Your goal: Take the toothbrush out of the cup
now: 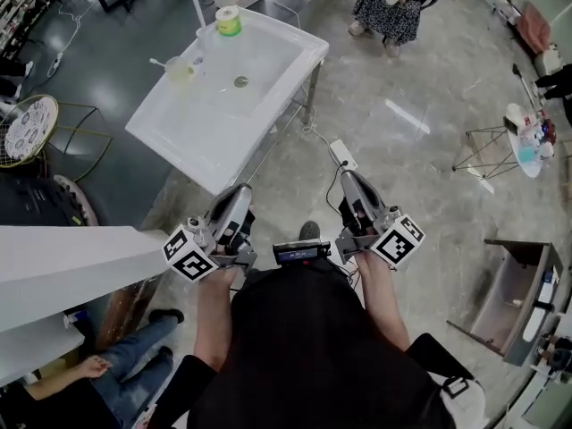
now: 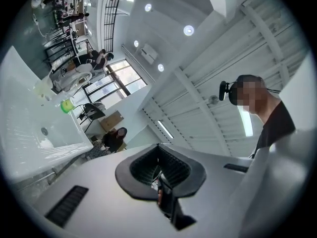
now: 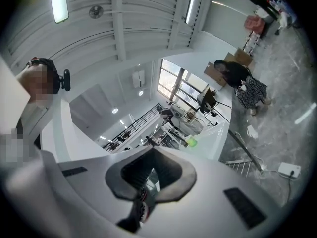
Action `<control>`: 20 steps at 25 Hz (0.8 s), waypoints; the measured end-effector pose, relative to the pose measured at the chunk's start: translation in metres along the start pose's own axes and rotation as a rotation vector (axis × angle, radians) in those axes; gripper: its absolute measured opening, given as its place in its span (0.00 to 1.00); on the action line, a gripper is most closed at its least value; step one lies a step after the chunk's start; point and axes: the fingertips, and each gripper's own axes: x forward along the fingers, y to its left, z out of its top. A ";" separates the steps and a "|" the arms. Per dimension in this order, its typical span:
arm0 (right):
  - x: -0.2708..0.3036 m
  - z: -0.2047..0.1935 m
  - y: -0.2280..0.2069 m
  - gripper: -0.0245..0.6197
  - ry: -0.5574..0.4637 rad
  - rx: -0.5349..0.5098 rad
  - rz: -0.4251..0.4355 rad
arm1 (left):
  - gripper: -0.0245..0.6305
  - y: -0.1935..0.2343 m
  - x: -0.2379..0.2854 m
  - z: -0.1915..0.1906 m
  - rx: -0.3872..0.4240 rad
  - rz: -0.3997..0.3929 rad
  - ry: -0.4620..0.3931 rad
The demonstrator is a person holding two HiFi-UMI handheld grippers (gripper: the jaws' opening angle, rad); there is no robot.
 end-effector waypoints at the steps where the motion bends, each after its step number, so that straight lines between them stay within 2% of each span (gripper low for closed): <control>1: -0.001 0.009 -0.009 0.05 0.002 0.006 0.006 | 0.05 0.000 0.013 -0.005 0.006 0.005 0.009; 9: -0.013 0.067 -0.067 0.05 -0.021 0.018 0.014 | 0.05 0.006 0.081 -0.035 0.022 0.037 0.057; 13: -0.017 0.079 -0.079 0.05 -0.035 0.031 0.018 | 0.05 0.009 0.099 -0.036 0.028 0.047 0.061; 20: -0.009 0.089 -0.097 0.05 -0.027 0.022 0.002 | 0.05 0.027 0.133 -0.042 0.002 0.016 0.085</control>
